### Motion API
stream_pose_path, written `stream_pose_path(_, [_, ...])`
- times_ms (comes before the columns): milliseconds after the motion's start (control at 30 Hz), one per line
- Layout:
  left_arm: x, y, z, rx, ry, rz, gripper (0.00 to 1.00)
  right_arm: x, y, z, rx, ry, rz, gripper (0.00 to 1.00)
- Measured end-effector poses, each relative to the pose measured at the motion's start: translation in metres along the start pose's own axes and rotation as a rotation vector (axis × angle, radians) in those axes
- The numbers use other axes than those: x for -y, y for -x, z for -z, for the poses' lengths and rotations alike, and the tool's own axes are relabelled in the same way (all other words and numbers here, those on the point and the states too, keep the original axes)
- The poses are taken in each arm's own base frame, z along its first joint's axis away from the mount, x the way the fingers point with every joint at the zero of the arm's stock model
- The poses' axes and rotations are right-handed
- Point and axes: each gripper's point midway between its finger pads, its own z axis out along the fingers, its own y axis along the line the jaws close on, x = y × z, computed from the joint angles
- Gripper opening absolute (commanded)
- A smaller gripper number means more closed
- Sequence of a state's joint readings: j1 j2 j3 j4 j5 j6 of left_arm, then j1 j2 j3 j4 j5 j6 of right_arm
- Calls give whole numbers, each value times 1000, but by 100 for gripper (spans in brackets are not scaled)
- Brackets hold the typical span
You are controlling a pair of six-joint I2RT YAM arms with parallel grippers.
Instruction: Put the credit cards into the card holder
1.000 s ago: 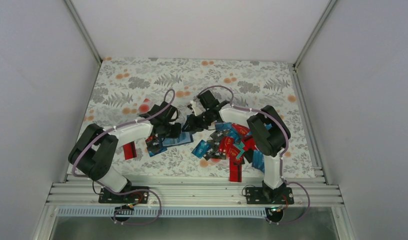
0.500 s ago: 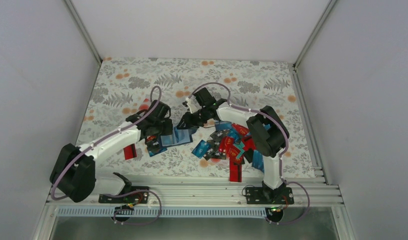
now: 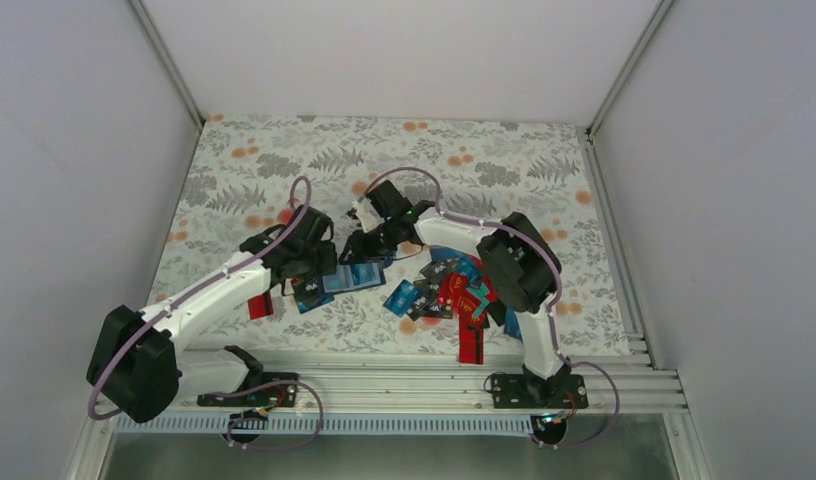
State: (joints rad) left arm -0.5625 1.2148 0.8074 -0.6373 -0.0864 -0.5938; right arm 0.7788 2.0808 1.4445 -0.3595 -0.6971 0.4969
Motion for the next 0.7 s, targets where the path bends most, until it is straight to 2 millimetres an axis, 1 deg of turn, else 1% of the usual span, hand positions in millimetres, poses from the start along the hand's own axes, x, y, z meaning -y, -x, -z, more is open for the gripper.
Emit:
stream_pose_path(67, [2, -5, -5, -18, -14, -10, 3, 7, -1, 3, 14, -32, -3, 34])
stream_pose_path(167, [4, -15, -16, -60, -31, -19, 2, 24, -10, 14, 24, -75, -32, 34])
stream_pose_path(267, [11, -20, -29, -94, -60, -30, 2, 44, -18, 28, 35, -111, -75, 34])
stream_pose_path(367, [16, -24, -45, -124, -78, -38, 2, 58, -21, 35, 41, -132, -101, 34])
stream_pose_path(567, [16, -37, -74, -189, -67, -48, 2, 71, -27, 38, 36, -147, -123, 33])
stream_pose_path(700, [18, -40, -85, -206, -75, -53, 2, 75, -26, 43, 43, -147, -126, 33])
